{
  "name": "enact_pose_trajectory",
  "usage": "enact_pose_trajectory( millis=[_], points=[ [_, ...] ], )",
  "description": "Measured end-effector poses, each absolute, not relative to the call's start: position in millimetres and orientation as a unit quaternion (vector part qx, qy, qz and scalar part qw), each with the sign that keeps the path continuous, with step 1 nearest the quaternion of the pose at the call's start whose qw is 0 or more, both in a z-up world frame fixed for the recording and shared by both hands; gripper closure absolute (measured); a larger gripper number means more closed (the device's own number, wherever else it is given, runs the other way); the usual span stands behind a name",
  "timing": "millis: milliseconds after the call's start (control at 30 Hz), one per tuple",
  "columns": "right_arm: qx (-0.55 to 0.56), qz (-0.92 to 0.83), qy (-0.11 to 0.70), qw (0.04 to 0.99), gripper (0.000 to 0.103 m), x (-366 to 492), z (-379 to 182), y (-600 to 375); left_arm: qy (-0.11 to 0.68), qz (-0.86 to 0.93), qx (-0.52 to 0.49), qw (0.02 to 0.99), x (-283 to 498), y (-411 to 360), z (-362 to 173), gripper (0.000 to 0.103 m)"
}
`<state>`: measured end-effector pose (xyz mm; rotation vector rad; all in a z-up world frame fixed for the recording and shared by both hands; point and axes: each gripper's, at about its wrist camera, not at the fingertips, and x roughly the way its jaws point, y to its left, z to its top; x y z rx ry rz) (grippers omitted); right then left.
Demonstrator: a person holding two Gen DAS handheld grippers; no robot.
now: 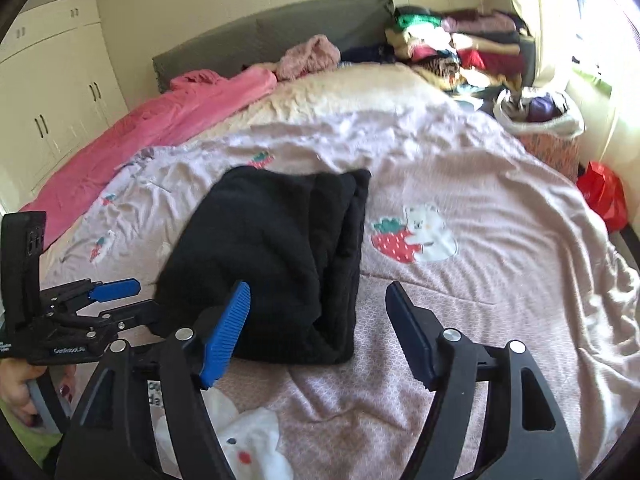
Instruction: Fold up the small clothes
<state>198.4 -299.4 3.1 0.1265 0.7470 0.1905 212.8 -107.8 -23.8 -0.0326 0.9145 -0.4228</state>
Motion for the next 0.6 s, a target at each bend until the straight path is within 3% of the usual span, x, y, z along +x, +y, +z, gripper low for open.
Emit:
enact_pose_trajectory(
  millis=[100, 200, 333, 367, 400, 467, 600],
  points=[
    [0.056, 0.088, 0.352, 0.930, 0.033, 187.3, 12.3, -298.6, 0.429, -0.200, -0.014, 0.880, 206.2, -104.3, -16.7, 0.037],
    [0.052, 0.079, 0.337, 0.937, 0.019, 176.5, 21.0, -297.1, 0.419, -0.198, -0.013, 0.886, 199.5, -101.4, -7.9, 0.029],
    [0.046, 0.069, 0.322, 0.943, 0.017, 164.3, 31.2, -297.3, 0.407, -0.195, -0.012, 0.892, 190.9, -98.7, 1.1, 0.023],
    [0.044, 0.067, 0.316, 0.945, 0.016, 161.3, 33.9, -297.1, 0.404, -0.194, -0.011, 0.894, 187.8, -98.0, 4.2, 0.021],
    [0.042, 0.065, 0.309, 0.948, 0.013, 158.0, 36.7, -296.8, 0.399, -0.195, -0.010, 0.896, 184.2, -97.5, 7.7, 0.010],
    [0.038, 0.059, 0.296, 0.953, 0.006, 149.4, 40.7, -296.7, 0.387, -0.192, -0.010, 0.902, 176.5, -95.5, 14.1, 0.009],
    [0.032, 0.041, 0.253, 0.966, 0.004, 126.4, 50.7, -294.8, 0.367, -0.182, 0.001, 0.912, 160.3, -93.0, 25.1, 0.009]
  ],
)
